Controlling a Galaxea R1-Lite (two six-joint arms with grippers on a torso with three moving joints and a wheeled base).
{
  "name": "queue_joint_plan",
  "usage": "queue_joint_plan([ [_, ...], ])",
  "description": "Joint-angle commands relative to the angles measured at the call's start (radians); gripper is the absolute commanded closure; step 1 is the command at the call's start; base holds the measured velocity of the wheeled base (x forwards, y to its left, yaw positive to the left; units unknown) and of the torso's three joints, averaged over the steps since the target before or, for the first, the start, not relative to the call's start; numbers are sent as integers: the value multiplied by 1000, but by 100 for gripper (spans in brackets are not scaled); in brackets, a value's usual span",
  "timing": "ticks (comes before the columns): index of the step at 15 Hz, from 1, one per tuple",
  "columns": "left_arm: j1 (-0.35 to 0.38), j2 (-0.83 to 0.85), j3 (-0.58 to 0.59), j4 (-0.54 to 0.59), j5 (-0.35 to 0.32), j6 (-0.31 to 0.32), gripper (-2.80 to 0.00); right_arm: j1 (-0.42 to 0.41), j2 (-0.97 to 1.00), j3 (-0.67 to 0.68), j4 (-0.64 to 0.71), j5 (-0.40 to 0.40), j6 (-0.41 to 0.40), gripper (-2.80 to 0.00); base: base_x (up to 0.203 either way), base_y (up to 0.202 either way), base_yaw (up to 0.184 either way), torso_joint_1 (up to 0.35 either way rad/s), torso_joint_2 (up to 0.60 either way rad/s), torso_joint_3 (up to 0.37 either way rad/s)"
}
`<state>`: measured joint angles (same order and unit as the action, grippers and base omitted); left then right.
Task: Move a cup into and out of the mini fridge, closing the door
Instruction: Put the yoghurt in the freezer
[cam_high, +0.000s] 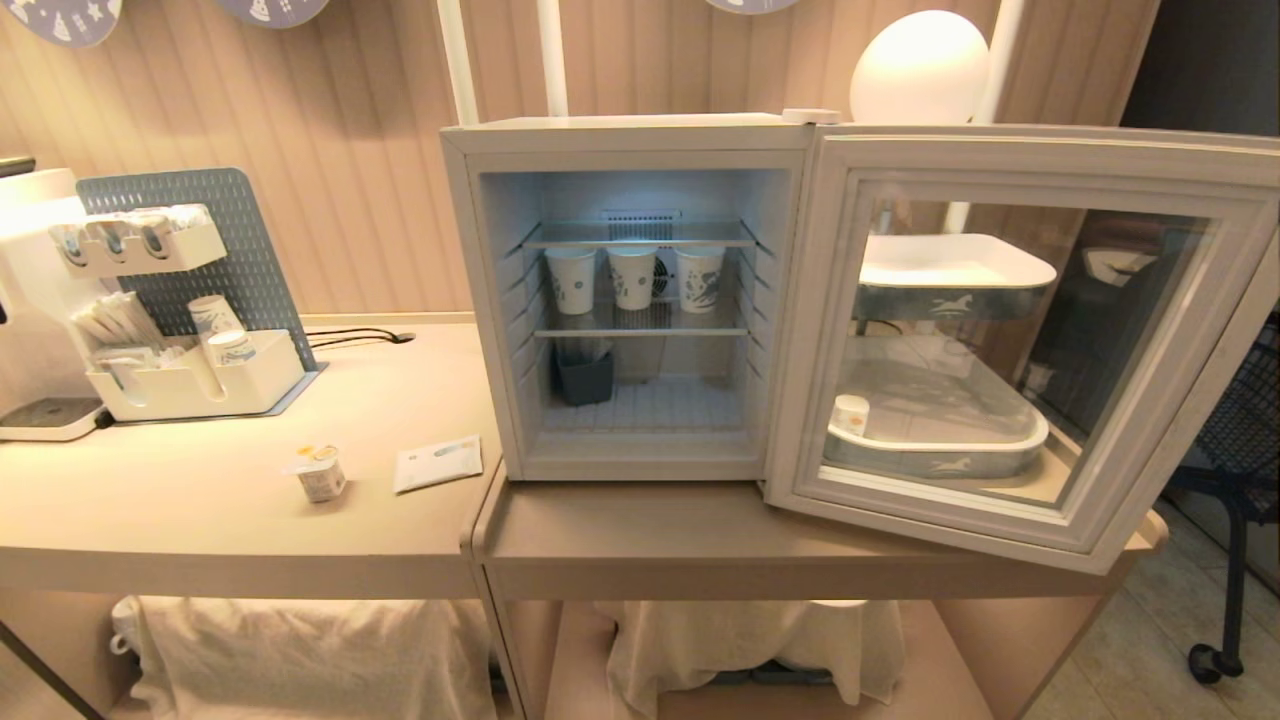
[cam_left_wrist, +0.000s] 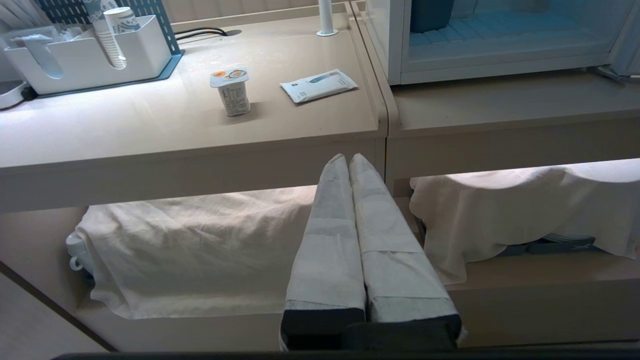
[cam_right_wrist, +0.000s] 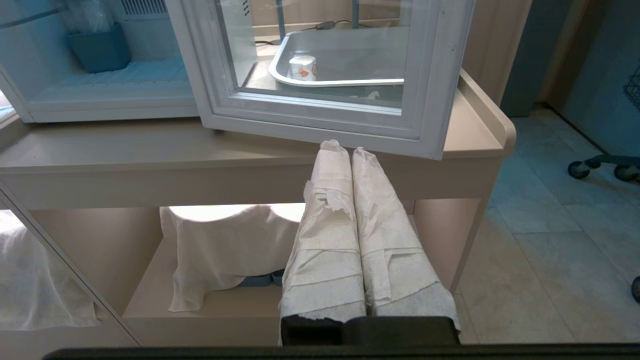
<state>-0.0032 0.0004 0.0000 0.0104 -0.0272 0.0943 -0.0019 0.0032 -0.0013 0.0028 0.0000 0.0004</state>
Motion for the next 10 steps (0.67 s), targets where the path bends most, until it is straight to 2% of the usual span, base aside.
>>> queue_joint_plan([
  [1, 0, 0, 0, 0, 0, -1, 0, 0, 1, 0, 0, 0, 1, 0, 0, 0, 0, 0, 0, 0],
  [10, 0, 0, 0, -4, 1, 2, 0, 0, 1, 0, 0, 0, 0, 0, 0, 0, 0, 0, 0, 0],
])
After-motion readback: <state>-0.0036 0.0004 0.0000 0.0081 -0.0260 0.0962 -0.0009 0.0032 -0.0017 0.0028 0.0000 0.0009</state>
